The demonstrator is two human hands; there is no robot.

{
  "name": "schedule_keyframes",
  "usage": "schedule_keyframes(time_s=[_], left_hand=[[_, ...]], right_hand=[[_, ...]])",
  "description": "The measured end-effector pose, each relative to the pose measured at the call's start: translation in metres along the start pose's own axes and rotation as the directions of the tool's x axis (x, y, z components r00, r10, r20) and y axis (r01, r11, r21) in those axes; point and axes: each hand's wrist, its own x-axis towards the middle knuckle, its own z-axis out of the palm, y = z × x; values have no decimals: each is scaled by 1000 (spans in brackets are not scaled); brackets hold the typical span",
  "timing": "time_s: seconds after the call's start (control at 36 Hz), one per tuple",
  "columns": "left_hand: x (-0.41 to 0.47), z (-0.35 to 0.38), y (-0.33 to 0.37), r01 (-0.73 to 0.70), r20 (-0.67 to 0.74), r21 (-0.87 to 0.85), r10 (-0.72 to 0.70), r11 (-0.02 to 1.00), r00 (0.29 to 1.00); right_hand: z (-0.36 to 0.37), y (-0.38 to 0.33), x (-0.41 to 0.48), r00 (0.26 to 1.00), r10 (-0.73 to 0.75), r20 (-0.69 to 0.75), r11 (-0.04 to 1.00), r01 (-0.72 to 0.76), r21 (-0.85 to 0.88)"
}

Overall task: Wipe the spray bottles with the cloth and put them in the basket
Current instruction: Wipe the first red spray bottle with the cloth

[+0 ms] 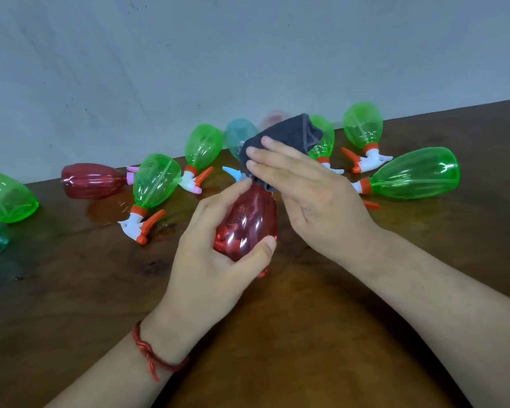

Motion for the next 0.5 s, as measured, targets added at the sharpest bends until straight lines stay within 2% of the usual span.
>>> schedule_keyframes(time_s=[0.11,0.19,0.28,0.33,0.39,0.44,0.5], left_hand=[[4,1,2,45,-92,-117,-56,992,994],[8,-1,0,78,-141,-200,-108,977,984],[11,-3,-7,93,-163,-215,-129,972,978],[13,-6,-12,83,-193,-205,-123,975,973],[14,-9,-15,66,-219,-186,-107,980,970],[15,-11,-16,38,-239,-172,-80,984,968],[14,-12,-17,-10,-246,-149,-27,989,969]], right_hand=[[0,6,-4,998,37,-57,997,-40,-67],[0,11,-4,996,74,-46,994,-77,-73],[0,7,-5,969,244,-32,966,-240,100],[-2,1,-4,893,449,21,850,-434,299],[-3,-2,-2,802,586,116,680,-565,468],[-2,-6,-2,745,630,219,550,-627,552],[1,-15,-3,730,611,306,487,-651,582]])
